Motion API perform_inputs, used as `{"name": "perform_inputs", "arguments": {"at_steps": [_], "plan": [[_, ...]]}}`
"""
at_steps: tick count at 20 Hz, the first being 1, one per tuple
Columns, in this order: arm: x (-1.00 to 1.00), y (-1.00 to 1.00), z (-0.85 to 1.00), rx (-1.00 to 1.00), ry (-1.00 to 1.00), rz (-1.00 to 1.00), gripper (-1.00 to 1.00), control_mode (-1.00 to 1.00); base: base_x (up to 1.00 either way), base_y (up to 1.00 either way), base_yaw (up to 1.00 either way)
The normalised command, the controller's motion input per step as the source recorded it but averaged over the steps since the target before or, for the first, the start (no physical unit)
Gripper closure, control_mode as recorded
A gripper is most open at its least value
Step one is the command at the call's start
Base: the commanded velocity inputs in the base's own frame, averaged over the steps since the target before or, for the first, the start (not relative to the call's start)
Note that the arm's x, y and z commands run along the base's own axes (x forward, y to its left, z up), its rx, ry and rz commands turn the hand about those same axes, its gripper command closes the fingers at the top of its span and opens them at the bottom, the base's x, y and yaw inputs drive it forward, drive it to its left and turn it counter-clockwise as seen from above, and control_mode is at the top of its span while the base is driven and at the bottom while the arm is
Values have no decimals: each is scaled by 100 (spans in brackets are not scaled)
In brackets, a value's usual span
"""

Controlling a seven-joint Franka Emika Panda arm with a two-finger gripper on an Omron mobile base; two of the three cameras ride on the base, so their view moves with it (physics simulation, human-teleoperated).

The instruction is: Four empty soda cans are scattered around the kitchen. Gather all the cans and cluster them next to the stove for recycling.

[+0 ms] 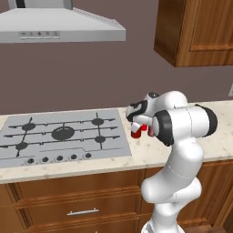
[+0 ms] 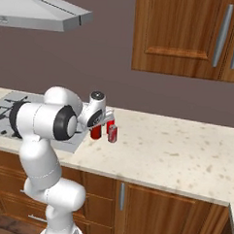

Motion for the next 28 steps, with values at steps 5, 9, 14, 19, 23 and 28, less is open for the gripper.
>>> {"name": "perform_inputs", "arguments": {"at_steps": [5, 9, 14, 19, 23, 28], "plan": [[0, 0, -5, 0, 5, 0, -100, -100, 0, 0, 0], [-7, 1, -2, 0, 5, 0, -100, -100, 0, 0, 0], [-15, 0, -3, 0, 3, 0, -100, -100, 0, 0, 0], [-18, 0, 0, 0, 0, 0, -100, -100, 0, 0, 0], [-16, 1, 6, 0, -1, 0, -100, -100, 0, 0, 0], [-14, 0, 17, 0, -3, 0, -100, -100, 0, 0, 0]]}}
